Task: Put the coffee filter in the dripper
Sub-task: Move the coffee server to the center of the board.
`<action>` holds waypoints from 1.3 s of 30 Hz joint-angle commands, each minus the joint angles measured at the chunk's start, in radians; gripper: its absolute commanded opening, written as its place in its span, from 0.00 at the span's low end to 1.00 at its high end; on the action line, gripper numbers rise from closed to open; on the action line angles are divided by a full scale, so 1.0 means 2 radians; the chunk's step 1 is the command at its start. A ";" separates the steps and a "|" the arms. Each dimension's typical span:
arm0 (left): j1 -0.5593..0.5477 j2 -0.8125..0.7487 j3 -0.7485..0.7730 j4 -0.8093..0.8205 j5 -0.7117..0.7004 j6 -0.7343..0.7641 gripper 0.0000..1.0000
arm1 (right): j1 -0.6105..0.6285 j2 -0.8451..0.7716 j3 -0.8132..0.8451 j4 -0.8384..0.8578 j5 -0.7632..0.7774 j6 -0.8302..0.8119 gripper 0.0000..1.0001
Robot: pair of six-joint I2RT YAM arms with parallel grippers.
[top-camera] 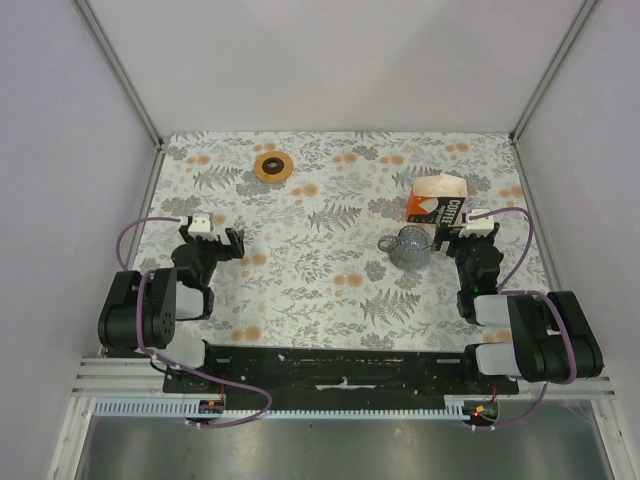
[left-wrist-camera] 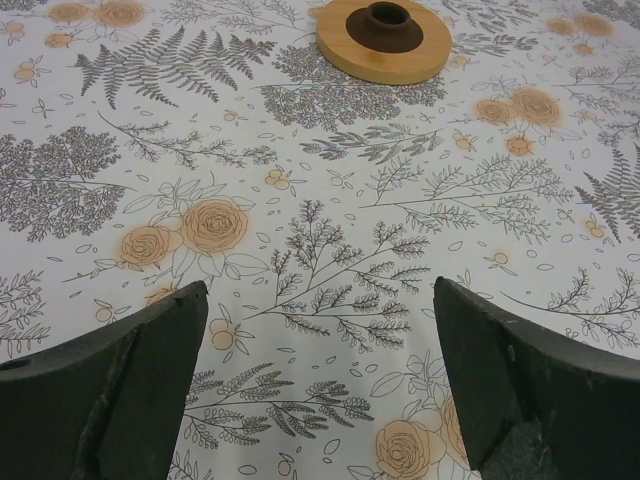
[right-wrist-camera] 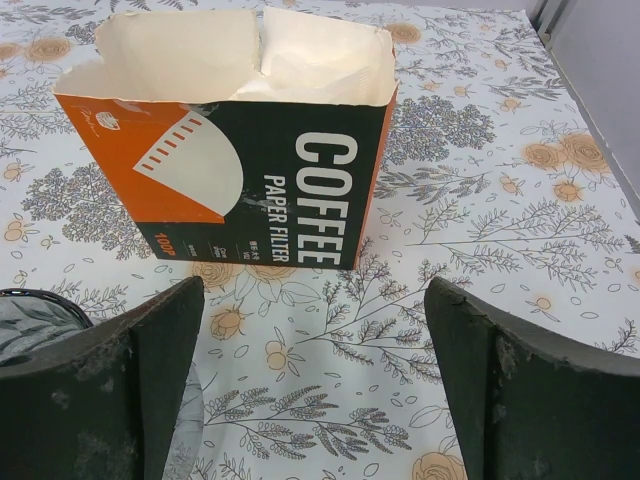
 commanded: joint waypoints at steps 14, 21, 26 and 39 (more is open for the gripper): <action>-0.004 -0.007 0.010 0.012 0.002 0.038 0.99 | -0.003 -0.048 0.021 -0.026 0.000 0.000 0.98; -0.002 -0.061 0.171 -0.319 0.101 0.079 0.98 | -0.003 -0.141 0.195 -0.457 -0.048 0.048 0.98; -0.003 -0.057 0.305 -0.542 0.179 0.102 0.97 | -0.003 -0.132 0.291 -0.642 -0.103 0.072 0.93; -0.002 -0.098 0.408 -0.803 0.175 0.159 0.90 | 0.022 -0.036 0.357 -0.738 -0.156 0.054 0.67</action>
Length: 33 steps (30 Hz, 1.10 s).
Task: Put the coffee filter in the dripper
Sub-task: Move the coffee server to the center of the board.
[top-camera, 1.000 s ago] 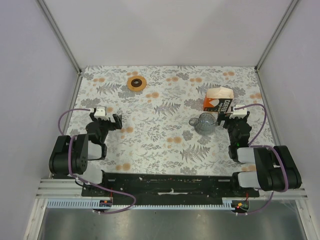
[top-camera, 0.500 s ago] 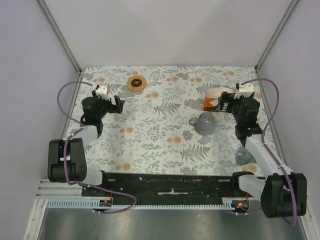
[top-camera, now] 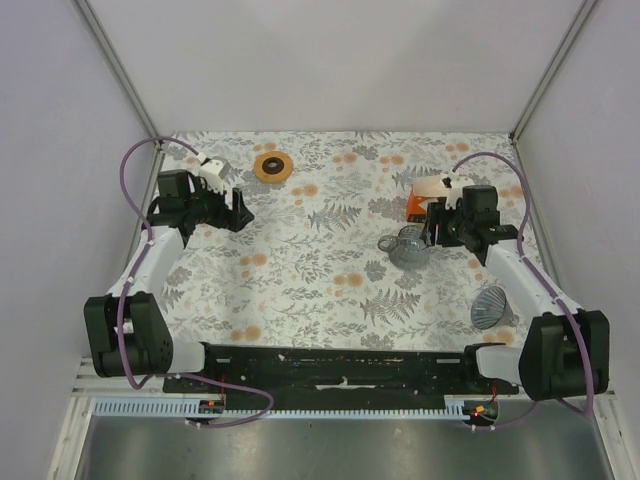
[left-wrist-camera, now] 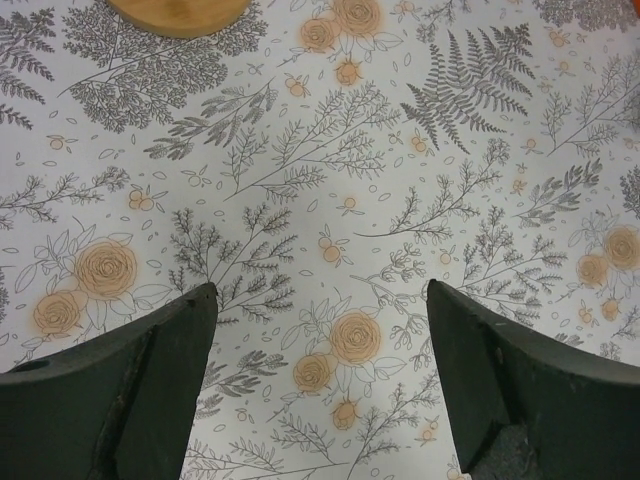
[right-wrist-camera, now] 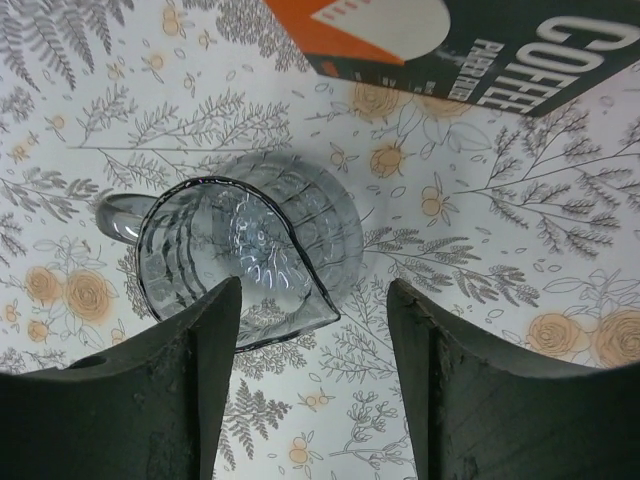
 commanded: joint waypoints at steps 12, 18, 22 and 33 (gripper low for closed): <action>0.000 -0.020 0.049 -0.104 -0.016 0.013 0.87 | 0.085 0.082 0.058 -0.031 0.011 -0.079 0.20; 0.000 -0.014 0.051 -0.103 -0.020 0.013 0.87 | 0.146 0.110 0.084 -0.028 -0.036 -0.105 0.05; 0.000 -0.012 0.051 -0.105 -0.020 0.016 0.87 | 0.195 0.147 0.123 -0.021 -0.042 -0.112 0.03; -0.006 0.022 0.067 -0.089 -0.030 0.005 0.82 | 0.281 0.223 0.205 -0.008 -0.008 -0.136 0.05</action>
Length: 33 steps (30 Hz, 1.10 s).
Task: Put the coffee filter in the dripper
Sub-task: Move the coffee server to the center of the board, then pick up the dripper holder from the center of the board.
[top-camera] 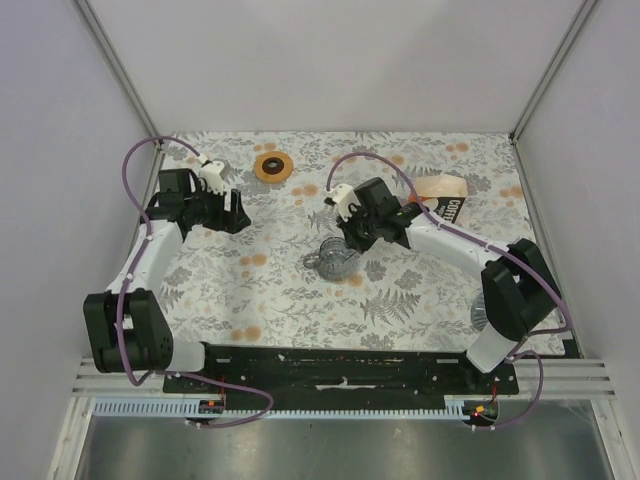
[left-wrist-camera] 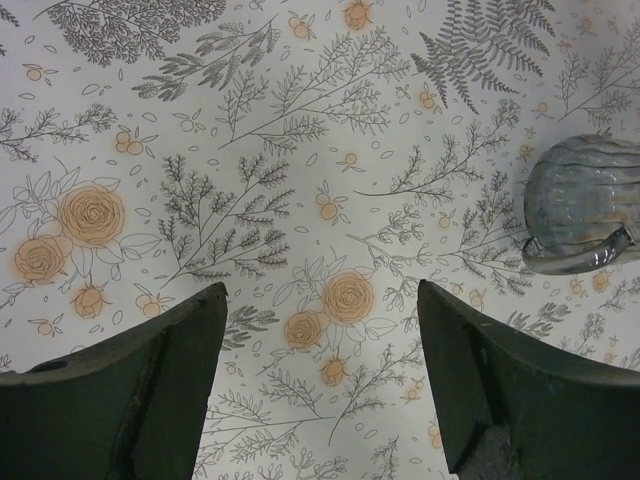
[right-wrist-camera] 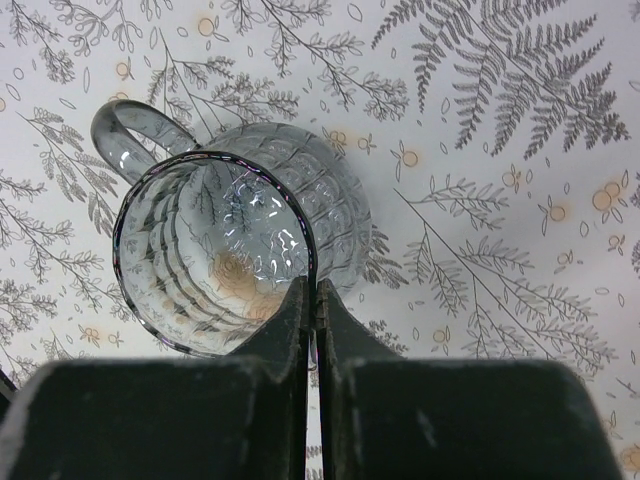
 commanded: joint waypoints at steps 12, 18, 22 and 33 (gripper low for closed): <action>-0.081 0.152 0.150 0.032 -0.123 -0.045 0.72 | 0.034 0.032 0.037 0.028 0.047 0.014 0.07; -0.117 0.241 0.244 0.048 -0.211 -0.057 0.72 | 0.038 0.028 0.027 0.034 0.052 0.031 0.33; -0.120 0.308 0.328 0.047 -0.249 -0.080 0.72 | 0.041 0.014 0.030 0.027 0.046 0.034 0.48; -0.122 0.523 0.617 -0.047 -0.290 -0.063 0.45 | 0.041 -0.111 0.010 0.014 0.087 0.038 0.64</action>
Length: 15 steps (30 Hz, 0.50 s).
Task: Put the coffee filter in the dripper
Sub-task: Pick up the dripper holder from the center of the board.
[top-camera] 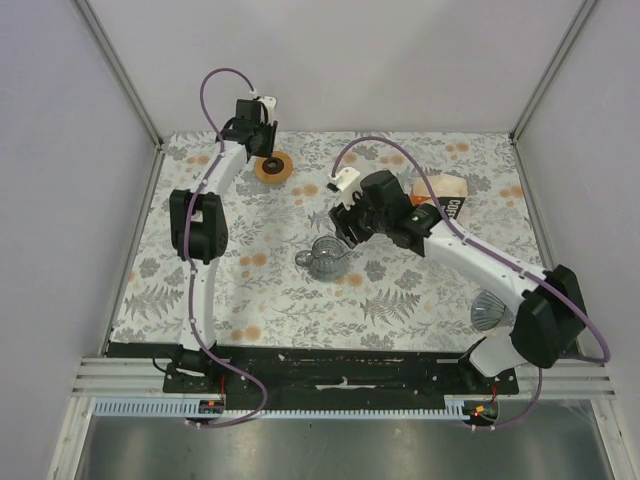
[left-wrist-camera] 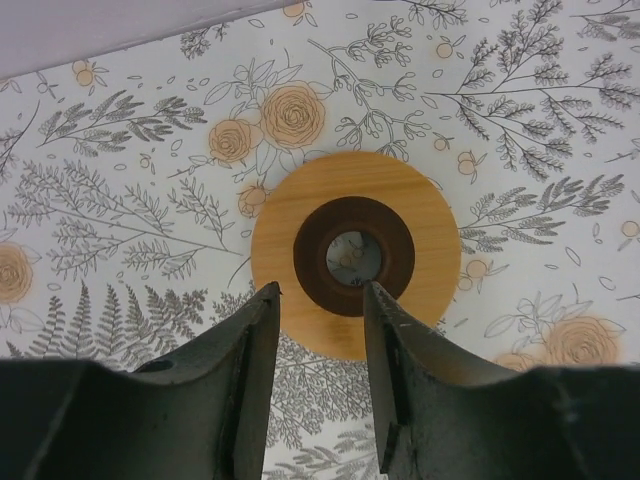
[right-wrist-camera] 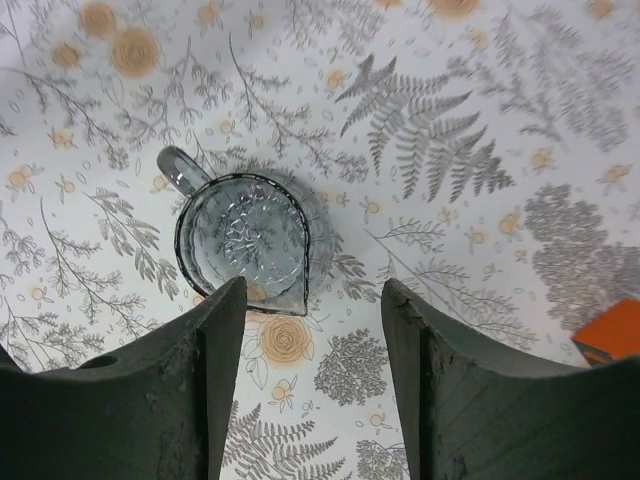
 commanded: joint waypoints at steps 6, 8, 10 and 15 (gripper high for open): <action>-0.001 0.075 0.091 -0.036 -0.019 0.006 0.45 | 0.003 -0.095 -0.038 0.001 0.054 0.009 0.67; -0.001 0.084 0.096 -0.036 -0.026 0.008 0.45 | 0.003 -0.096 -0.039 -0.004 0.071 0.008 0.67; -0.001 0.094 0.103 -0.036 -0.030 0.011 0.45 | 0.003 -0.095 -0.039 -0.007 0.075 0.006 0.67; -0.001 0.118 0.126 -0.034 -0.029 0.015 0.45 | 0.003 -0.094 -0.032 -0.016 0.081 0.002 0.67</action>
